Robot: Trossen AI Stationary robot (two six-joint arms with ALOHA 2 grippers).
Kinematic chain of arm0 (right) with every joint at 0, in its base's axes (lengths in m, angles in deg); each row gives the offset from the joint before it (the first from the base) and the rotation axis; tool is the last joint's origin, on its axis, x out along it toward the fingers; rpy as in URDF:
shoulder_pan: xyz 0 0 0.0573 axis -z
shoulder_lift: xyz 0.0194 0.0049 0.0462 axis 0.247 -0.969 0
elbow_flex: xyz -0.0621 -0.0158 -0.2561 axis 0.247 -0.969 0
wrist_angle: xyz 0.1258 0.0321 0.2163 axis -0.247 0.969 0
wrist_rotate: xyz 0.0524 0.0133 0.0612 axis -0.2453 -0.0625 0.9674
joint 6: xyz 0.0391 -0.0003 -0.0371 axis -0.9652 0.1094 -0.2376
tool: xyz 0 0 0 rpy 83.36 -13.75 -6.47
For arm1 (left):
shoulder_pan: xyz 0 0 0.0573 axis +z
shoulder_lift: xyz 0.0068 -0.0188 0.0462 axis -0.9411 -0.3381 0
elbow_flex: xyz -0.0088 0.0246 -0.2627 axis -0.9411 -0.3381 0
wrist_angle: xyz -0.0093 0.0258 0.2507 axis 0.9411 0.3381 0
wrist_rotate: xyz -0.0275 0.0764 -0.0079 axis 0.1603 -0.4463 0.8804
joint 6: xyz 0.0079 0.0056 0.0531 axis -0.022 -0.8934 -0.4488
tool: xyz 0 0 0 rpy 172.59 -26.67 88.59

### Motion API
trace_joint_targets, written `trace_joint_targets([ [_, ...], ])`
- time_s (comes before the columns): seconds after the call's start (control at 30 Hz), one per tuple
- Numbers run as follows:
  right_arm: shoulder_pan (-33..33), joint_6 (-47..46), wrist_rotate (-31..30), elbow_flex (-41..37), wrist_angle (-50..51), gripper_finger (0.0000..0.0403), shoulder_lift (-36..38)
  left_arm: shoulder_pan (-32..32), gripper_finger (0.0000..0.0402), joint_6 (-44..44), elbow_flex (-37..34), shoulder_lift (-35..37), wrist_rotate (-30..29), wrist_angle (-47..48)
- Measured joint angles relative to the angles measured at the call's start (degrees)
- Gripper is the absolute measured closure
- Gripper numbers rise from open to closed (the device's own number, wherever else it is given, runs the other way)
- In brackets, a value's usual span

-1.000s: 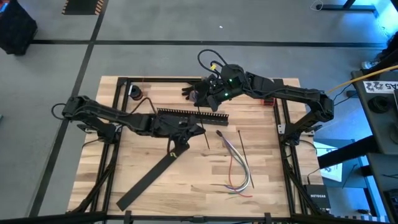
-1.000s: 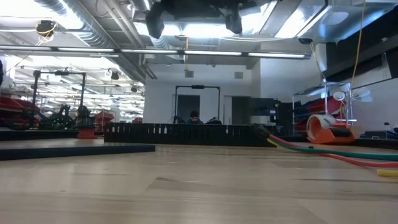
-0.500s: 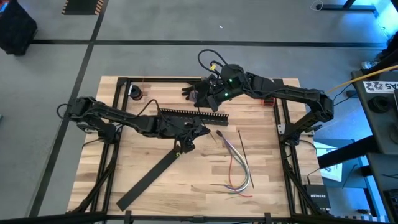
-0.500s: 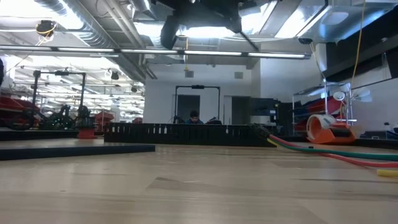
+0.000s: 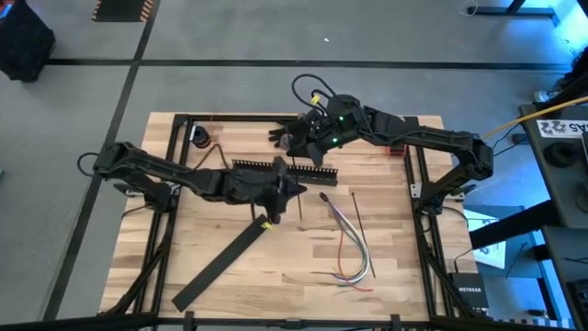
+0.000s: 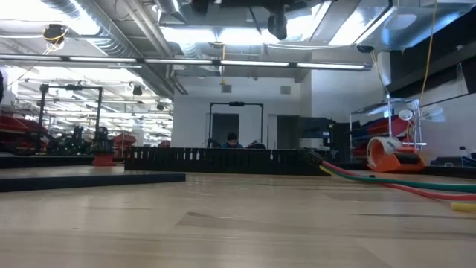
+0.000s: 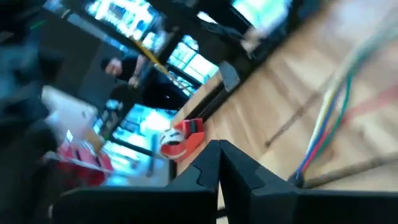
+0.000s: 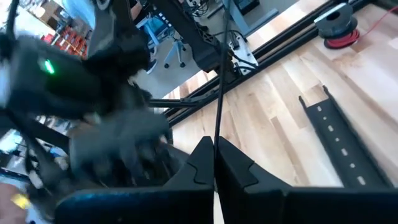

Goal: Ziptie cables
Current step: Prepare the black zip tie

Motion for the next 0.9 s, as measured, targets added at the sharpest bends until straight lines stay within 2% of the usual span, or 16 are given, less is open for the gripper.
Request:
trace_joint_targets([
  [0.1,0.36,1.28,0.08,-0.01,0.21,0.0402,0.0,-0.43,0.04,3.37,-0.01,1.9,-0.84,1.02],
  [0.27,1.1,2.5,1.75,-0.02,0.24,0.0402,0.0,-3.13,0.0387,0.55,0.02,5.64,-3.16,0.7],
  [0.43,1.45,2.09,3.96,0.0,0.46,0.0402,0.0,-5.15,0.0346,-7.78,-0.01,5.98,-9.57,5.33],
  [0.63,1.79,-1.64,5.51,-0.02,0.63,0.0402,0.0,-4.79,0.0283,-10.42,-0.01,5.14,-10.64,11.99],
  [0.77,1.8,-4.89,5.96,0.0,0.57,0.0402,0.0,-4.61,0.025,-19.53,-0.01,2.5,-10.79,11.29],
  [0.9,1.8,-7.48,7.14,-0.02,0.37,0.0402,0.02,-4.29,0.0238,-28.78,-0.03,-1.03,-10.54,9.87],
])
